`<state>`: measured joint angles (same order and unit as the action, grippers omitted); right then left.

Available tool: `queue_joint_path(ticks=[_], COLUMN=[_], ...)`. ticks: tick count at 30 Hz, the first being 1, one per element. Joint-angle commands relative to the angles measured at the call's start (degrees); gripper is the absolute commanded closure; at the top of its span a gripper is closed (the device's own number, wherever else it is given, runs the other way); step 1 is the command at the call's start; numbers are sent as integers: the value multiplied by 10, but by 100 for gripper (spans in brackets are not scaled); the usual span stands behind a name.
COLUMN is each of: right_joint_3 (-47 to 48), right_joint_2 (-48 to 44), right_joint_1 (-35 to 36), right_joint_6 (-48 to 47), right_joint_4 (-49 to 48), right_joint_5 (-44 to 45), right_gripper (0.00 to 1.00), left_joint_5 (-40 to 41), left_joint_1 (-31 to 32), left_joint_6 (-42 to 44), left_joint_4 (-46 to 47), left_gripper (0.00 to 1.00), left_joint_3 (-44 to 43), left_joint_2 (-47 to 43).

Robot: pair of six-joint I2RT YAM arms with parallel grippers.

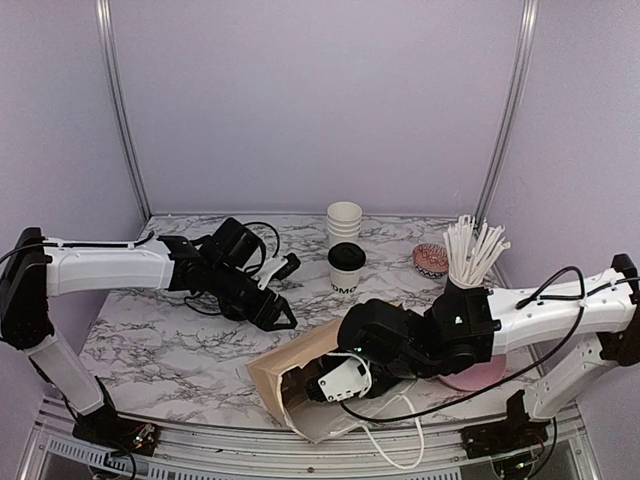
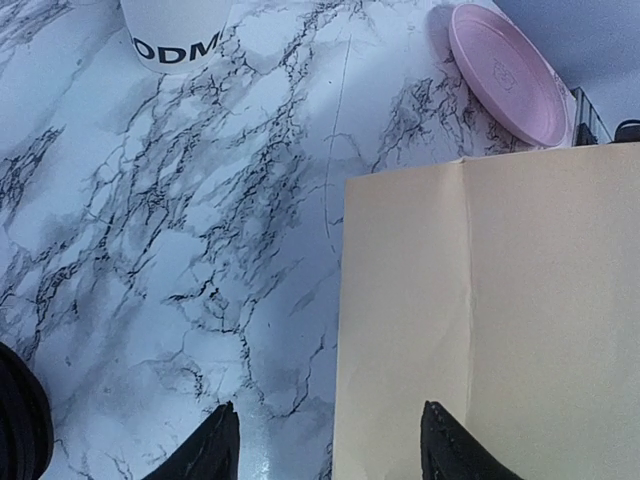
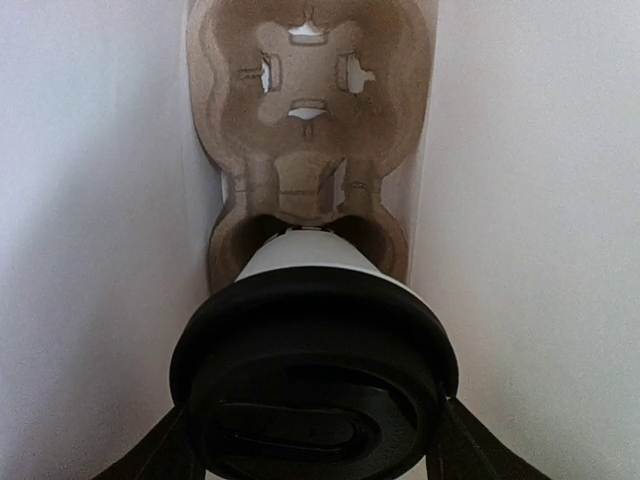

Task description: Pack the takeout coffee

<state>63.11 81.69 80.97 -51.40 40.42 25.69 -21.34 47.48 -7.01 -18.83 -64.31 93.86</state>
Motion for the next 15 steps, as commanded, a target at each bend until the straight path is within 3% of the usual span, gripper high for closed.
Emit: queue_joint_path(ticks=[1, 15], right_joint_3=[59, 255], right_joint_2=[25, 150], right_joint_1=[-28, -94], right_joint_6=[-10, -4], right_joint_4=[24, 208], right_joint_5=[-39, -209], right_gripper=[58, 58], left_joint_5=[26, 34], left_joint_1=[-13, -46], left_joint_6=[11, 17], left_joint_4=[-27, -32], left_gripper=[38, 37], left_joint_3=[10, 18], left_joint_2=[-41, -82])
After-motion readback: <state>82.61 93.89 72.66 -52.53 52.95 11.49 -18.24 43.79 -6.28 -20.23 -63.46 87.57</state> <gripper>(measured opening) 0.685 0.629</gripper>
